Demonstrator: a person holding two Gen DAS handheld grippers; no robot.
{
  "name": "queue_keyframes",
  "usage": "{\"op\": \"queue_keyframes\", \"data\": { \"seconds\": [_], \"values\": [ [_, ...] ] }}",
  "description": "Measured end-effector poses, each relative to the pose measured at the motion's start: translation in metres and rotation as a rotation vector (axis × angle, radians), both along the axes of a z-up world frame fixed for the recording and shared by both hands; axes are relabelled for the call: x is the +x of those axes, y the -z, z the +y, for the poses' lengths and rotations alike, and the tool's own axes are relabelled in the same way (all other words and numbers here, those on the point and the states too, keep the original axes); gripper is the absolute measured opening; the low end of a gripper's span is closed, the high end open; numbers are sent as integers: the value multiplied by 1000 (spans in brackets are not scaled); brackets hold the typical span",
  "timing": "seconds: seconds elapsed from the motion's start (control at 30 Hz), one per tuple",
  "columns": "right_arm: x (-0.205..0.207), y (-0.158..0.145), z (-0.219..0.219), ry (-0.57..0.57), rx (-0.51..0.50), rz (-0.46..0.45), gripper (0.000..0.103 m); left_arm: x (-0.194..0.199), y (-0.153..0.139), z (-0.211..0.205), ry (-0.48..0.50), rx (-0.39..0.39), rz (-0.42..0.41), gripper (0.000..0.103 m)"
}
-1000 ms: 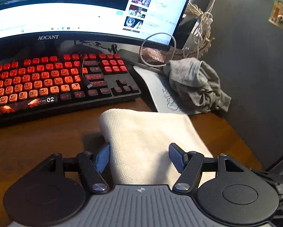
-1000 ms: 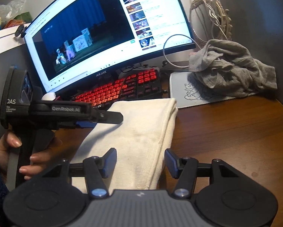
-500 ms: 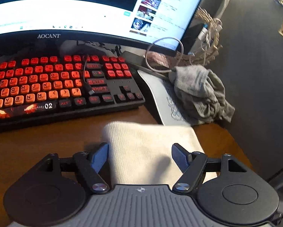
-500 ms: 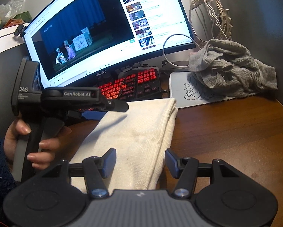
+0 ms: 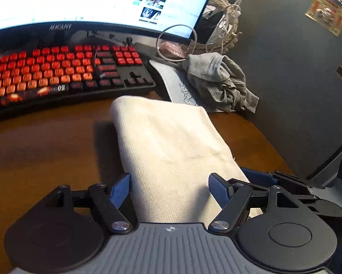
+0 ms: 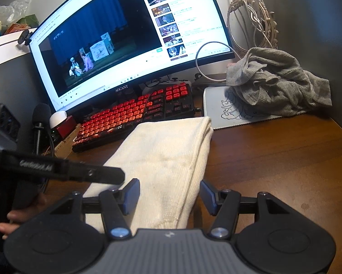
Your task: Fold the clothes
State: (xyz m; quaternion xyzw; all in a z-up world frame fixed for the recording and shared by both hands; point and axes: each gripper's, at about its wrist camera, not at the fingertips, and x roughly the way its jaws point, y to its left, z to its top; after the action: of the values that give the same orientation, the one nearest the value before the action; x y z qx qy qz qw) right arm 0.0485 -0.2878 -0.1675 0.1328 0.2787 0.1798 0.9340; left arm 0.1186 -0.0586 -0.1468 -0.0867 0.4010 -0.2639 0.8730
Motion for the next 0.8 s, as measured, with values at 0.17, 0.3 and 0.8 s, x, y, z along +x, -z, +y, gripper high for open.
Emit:
{"op": "queue_keyframes", "data": {
  "seconds": [0.17,0.3,0.8],
  "values": [
    [1,1,-1,-3,10,1,57,29,0,-3,-14,-13,7,73],
    [4,2,-2,-8,14,2,58,53,-1,-11,-12,-1,5,73],
    [17,4,-5,-22,24,4,64,101,-3,-37,29,-19,6,75]
  ]
}}
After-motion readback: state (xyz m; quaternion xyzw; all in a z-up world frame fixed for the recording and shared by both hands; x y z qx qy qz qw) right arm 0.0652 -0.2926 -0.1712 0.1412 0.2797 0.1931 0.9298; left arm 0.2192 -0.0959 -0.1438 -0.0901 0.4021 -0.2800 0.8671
